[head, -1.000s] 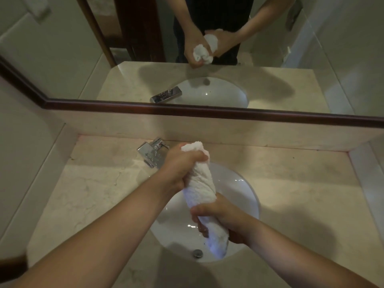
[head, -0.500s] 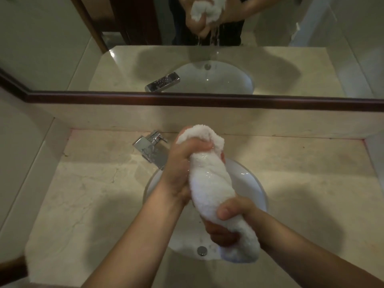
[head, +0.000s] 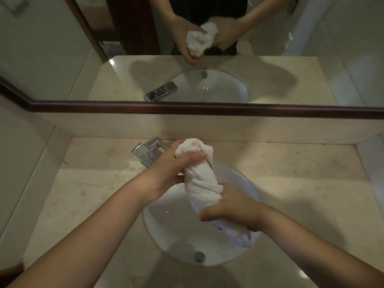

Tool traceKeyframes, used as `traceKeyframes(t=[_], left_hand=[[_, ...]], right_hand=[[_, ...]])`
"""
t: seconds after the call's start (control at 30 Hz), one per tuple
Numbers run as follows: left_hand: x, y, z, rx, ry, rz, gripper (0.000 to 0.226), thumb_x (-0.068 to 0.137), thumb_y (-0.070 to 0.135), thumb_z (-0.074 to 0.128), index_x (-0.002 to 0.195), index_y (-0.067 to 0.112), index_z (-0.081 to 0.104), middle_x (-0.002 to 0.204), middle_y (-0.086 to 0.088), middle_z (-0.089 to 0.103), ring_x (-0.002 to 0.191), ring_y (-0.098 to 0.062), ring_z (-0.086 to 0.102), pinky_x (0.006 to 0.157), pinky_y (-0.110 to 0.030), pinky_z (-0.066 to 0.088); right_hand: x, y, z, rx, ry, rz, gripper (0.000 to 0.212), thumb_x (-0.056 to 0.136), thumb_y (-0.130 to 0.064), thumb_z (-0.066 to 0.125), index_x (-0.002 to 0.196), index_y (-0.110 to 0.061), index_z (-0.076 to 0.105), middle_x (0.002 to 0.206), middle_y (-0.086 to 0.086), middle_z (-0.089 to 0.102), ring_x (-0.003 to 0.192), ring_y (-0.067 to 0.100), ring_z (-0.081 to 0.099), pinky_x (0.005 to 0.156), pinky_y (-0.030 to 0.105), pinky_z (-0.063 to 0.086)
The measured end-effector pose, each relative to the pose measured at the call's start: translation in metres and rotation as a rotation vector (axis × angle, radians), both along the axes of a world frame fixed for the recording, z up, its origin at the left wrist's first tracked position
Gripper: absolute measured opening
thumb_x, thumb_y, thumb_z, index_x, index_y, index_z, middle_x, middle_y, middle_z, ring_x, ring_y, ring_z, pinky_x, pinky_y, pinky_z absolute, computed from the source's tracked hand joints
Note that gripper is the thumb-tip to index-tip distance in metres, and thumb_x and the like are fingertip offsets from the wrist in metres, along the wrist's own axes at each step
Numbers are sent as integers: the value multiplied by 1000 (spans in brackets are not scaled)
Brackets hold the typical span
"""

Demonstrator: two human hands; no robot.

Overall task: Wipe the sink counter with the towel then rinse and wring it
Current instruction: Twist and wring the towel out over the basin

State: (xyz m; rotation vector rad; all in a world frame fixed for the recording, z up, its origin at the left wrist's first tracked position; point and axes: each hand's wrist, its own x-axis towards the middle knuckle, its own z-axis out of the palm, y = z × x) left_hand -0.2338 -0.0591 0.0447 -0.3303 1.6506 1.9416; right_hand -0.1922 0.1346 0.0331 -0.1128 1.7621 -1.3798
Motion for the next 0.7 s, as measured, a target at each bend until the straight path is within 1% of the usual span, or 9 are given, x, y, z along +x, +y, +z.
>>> traceKeyframes(t=[0.1,0.23,0.3,0.37,0.43,0.47,0.53,0.6,0.7], left_hand=[[4,4,16,-224,19,199,84,80,21,86,149,26,39,124,-5,66,103,-17,73,74,-32,64],[-2,36,31,-395,-11,168,121,65,47,92,159,39,16,148,1,48,132,-24,54,106,-44,49],[-13,47,25,-526,-7,211,137,54,51,96,160,36,10,153,-4,45,138,-27,47,105,-38,44],[-17,49,16,-628,-21,204,144,50,46,98,161,31,8,139,0,56,129,-24,54,102,-36,46],[-18,46,8,-685,-55,201,109,58,37,94,150,17,38,117,5,65,111,-18,61,96,-36,53],[-19,42,3,-696,-53,220,70,62,32,90,124,16,62,103,4,70,98,-18,66,89,-36,58],[-19,38,1,-701,8,275,20,64,28,81,76,17,69,72,3,68,76,-20,69,68,-32,57],[-19,35,3,-706,51,331,19,67,29,79,69,16,65,69,2,67,71,-20,68,64,-28,49],[-16,34,6,-796,51,379,20,73,31,78,80,17,66,85,-1,72,83,-24,69,73,-30,52]], right_hand=[[-3,5,-5,141,65,-49,30,72,-27,90,96,-25,72,77,-17,70,76,5,66,74,28,54],[2,-2,-2,202,142,-41,43,67,-55,90,101,-36,74,90,-16,78,87,2,72,86,32,58],[7,-9,0,278,222,-32,47,61,-67,87,96,-39,70,89,-16,77,88,1,71,85,29,58],[9,-14,-1,358,307,-3,50,58,-70,85,91,-39,64,88,-16,74,87,1,69,85,31,57],[11,-16,-2,391,367,39,59,55,-73,84,98,-40,61,93,-15,73,90,4,69,85,33,57],[12,-14,-3,399,374,57,69,52,-75,83,107,-39,60,98,-14,74,93,7,69,86,34,58],[18,-9,-7,406,346,30,79,49,-72,85,114,-37,56,102,-13,73,93,10,69,83,37,59],[26,-6,-12,376,273,-69,67,52,-63,90,103,-33,58,90,-10,72,82,12,70,74,40,59],[31,-11,-17,253,77,-204,65,55,-62,93,102,-25,68,89,-4,77,78,17,74,74,46,62]])
